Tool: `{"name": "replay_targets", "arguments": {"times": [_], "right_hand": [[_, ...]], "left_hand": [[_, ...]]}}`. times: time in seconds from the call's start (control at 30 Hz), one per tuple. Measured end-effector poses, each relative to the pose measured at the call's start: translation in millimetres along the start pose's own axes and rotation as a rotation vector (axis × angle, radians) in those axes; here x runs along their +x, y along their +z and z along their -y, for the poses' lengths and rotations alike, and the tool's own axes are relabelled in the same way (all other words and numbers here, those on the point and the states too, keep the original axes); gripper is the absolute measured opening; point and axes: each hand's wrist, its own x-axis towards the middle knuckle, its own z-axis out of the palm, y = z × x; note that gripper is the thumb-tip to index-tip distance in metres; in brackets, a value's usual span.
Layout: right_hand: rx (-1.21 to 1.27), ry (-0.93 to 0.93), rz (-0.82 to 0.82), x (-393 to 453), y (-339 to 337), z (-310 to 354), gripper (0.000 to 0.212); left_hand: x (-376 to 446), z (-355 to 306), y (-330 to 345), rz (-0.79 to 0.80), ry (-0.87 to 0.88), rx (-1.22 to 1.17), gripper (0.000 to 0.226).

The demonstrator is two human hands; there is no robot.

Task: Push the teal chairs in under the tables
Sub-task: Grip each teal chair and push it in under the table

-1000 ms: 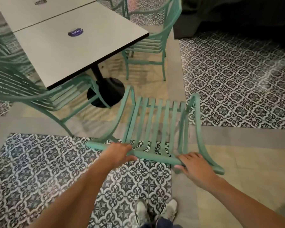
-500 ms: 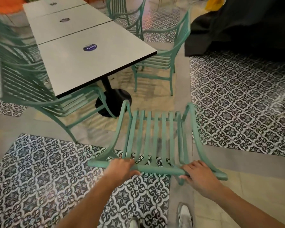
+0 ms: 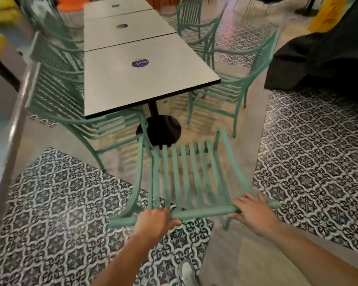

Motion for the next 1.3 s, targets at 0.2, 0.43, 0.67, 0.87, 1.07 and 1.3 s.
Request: {"name": "replay_targets", "arguments": {"times": [0.2, 0.43, 0.67, 0.87, 1.07, 1.3], "right_hand": [[-0.05, -0.001, -0.05, 39, -9, -29, 0.105], [-0.093, -0.016, -0.003, 71, -10, -61, 0.105], [-0.085, -0.024, 0.181, 89, -40, -83, 0.123], [0.705, 0.355, -0.52, 90, -40, -106, 0.06], [2.018, 1.194, -0.402, 116, 10, -141, 0.068], [2.103, 1.208, -0.281, 129, 12, -124, 0.018]], "left_hand": [[22, -19, -17, 0.016, -0.067, -0.023, 0.063], [35, -36, -30, 0.026, -0.103, 0.024, 0.062], [52, -53, -26, -0.036, -0.206, -0.15, 0.066], [31, -2, -11, -0.238, -0.637, -0.295, 0.026], [7, 24, -12, -0.326, -1.4, -1.906, 0.045], [23, 25, -10, -0.363, -1.405, -2.205, 0.035]]}}
